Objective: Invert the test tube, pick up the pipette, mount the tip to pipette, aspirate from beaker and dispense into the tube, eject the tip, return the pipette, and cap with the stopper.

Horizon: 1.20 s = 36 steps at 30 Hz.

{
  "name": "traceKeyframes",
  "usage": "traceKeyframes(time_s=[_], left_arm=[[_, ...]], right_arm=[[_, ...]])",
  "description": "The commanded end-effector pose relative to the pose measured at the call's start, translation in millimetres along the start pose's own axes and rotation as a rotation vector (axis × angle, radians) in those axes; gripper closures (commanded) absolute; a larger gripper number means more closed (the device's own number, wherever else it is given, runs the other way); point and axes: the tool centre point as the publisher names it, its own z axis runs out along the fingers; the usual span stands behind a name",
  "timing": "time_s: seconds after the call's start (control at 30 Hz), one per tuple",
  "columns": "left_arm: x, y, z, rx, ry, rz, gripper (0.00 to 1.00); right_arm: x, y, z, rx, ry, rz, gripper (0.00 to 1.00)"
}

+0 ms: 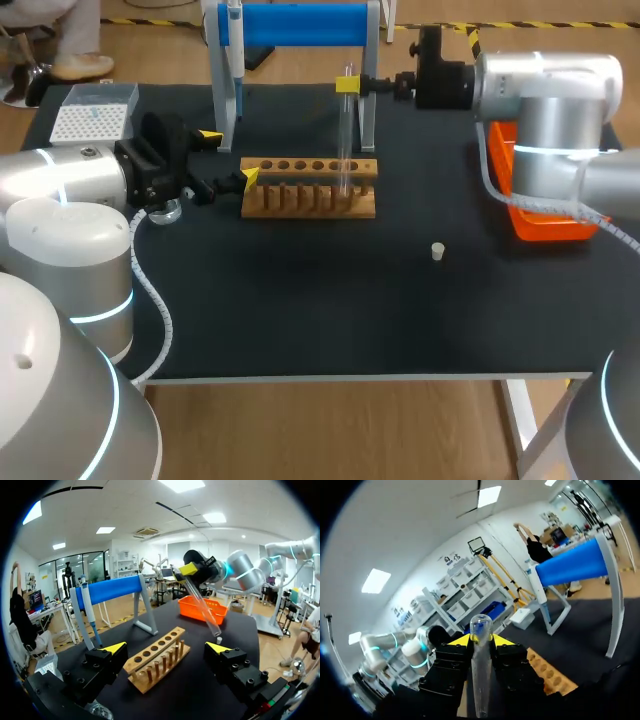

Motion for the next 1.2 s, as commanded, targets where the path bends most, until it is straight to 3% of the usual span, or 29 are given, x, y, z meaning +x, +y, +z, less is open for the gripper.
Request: traceKeyframes(time_s=[0.03,0.5,1.2], left_arm=[[-0.4,0.8,-2,0.003,0.003,0.001,0.00],[-0.4,0.8,-2,0.003,0.003,0.001,0.00],[-0.4,0.8,-2,0.003,0.003,0.001,0.00]], right_arm=[[-3,-1,2,0.052,0.040,0.474,1.00],[-6,-8,1,0.118,0.085,0.647,1.00],[-10,-10,1,0.131,0.104,0.697,1.00]])
